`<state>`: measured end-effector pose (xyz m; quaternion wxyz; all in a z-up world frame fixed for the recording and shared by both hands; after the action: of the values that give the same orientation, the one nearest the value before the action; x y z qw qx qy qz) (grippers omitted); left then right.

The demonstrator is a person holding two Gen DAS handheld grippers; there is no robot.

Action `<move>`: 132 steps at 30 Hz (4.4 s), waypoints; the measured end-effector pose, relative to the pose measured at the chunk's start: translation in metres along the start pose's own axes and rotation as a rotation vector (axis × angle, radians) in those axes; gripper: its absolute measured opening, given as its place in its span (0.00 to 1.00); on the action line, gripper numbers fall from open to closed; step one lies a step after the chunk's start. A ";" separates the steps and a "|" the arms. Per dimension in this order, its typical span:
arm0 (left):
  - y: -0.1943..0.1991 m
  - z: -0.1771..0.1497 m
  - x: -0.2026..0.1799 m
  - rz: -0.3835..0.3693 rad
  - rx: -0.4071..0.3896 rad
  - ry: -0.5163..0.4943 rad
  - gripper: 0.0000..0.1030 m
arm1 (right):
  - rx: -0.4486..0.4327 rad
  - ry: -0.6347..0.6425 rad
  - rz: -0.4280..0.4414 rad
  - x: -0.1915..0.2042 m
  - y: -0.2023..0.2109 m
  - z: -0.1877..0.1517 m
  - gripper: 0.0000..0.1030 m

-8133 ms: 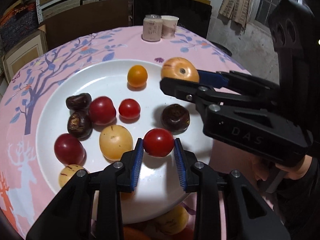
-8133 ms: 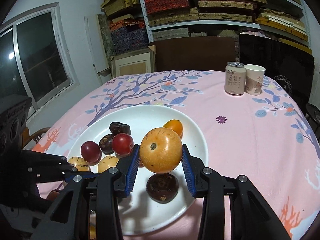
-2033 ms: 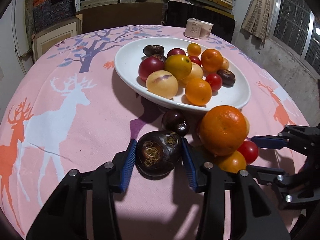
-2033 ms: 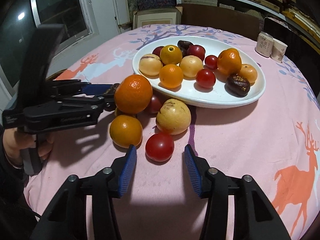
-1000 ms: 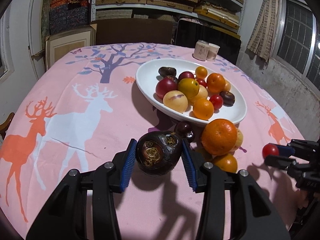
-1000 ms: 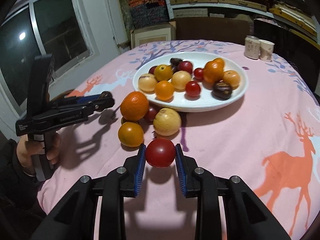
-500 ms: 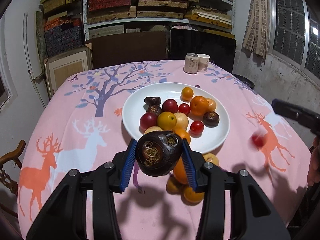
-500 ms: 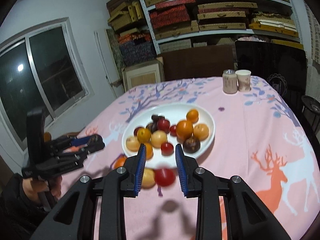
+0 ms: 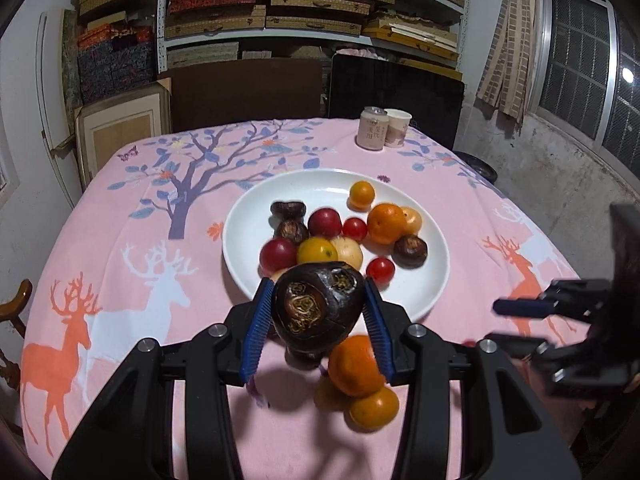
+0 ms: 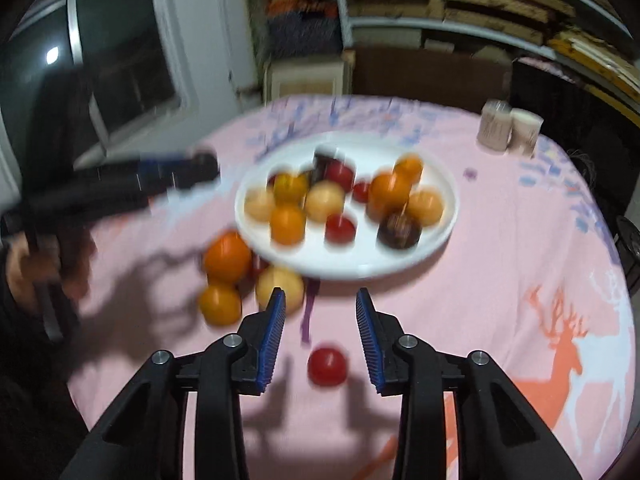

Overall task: Organize fruits
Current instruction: 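Carry the mangosteen and red tomato onto the white plate and open both tools, then grasp an orange with the left tool while the right tool grasps a pale pepino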

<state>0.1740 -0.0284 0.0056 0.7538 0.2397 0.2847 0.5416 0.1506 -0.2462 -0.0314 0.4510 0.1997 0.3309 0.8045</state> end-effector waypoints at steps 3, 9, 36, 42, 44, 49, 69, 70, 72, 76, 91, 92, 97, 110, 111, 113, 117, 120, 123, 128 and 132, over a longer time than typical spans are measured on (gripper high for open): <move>0.005 -0.011 0.002 0.004 0.004 0.000 0.42 | 0.054 0.056 -0.039 0.011 -0.016 -0.016 0.36; 0.011 -0.024 0.008 0.006 0.015 0.014 0.42 | 0.098 0.026 -0.070 0.004 -0.036 -0.018 0.38; -0.024 0.050 -0.011 0.016 0.002 -0.031 0.43 | -0.227 -0.124 -0.112 -0.047 0.006 0.081 0.29; -0.049 0.063 -0.011 0.017 0.007 -0.031 0.43 | -0.211 -0.103 -0.116 -0.053 -0.024 0.107 0.29; -0.044 0.055 -0.009 0.014 -0.010 -0.045 0.43 | -0.228 -0.098 -0.088 -0.048 -0.019 0.101 0.29; -0.052 0.048 -0.010 0.025 -0.005 -0.065 0.43 | -0.220 -0.091 -0.089 -0.044 -0.025 0.094 0.29; -0.030 0.030 0.025 0.087 -0.017 -0.042 0.75 | -0.242 -0.135 -0.115 -0.042 -0.017 0.086 0.53; -0.022 0.021 0.029 0.091 -0.025 -0.042 0.81 | -0.245 -0.147 -0.101 -0.039 -0.010 0.077 0.55; -0.007 0.001 0.041 0.096 -0.030 -0.027 0.83 | -0.240 -0.167 -0.081 -0.030 0.000 0.055 0.57; -0.003 -0.035 0.061 0.095 0.030 0.033 0.83 | -0.165 -0.195 -0.008 -0.006 -0.010 0.018 0.57; -0.016 -0.046 -0.008 -0.015 0.040 -0.102 0.72 | -0.016 -0.106 0.044 0.028 -0.061 0.004 0.52; -0.021 -0.046 -0.008 -0.034 0.061 -0.090 0.69 | -0.007 -0.092 0.030 0.029 -0.063 0.004 0.51; -0.041 -0.046 -0.002 -0.088 0.122 -0.025 0.64 | 0.020 -0.065 0.025 0.026 -0.065 0.003 0.49; -0.023 -0.047 0.010 -0.098 0.016 0.032 0.43 | -0.032 -0.075 0.056 0.023 -0.050 -0.007 0.49; -0.016 -0.046 0.019 -0.086 -0.013 0.061 0.43 | -0.035 -0.069 0.056 0.025 -0.049 -0.006 0.49; -0.009 -0.046 0.030 -0.038 -0.054 0.073 0.44 | -0.026 -0.048 0.050 0.031 -0.052 -0.002 0.49; -0.017 -0.047 0.035 0.013 -0.032 0.069 0.44 | 0.019 0.006 -0.023 0.042 -0.065 0.010 0.49; -0.019 -0.049 0.033 0.025 -0.026 0.052 0.44 | 0.046 0.003 -0.032 0.042 -0.076 0.015 0.48; -0.020 -0.050 0.034 0.025 -0.023 0.051 0.44 | 0.062 -0.029 -0.012 0.036 -0.082 0.010 0.38; -0.019 -0.051 0.034 0.031 -0.023 0.054 0.44 | -0.010 -0.064 0.011 0.031 -0.068 0.005 0.38; -0.021 -0.052 0.034 0.035 -0.019 0.054 0.44 | -0.085 -0.080 0.001 0.029 -0.052 0.002 0.38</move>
<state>0.1612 0.0005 -0.0513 0.7385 0.2227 0.2955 0.5636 0.1674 -0.2018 -0.0663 0.4716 0.2126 0.2781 0.8094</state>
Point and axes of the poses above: each gripper's, at about its wrist camera, not at the fingertips, and y roughly against the way its jaws point, x to its left, z to its top, the point moved 2 cm from there along -y, roughly the way its jaws point, and after that the axes turned 9 degrees about y, right-handed, at the moved point
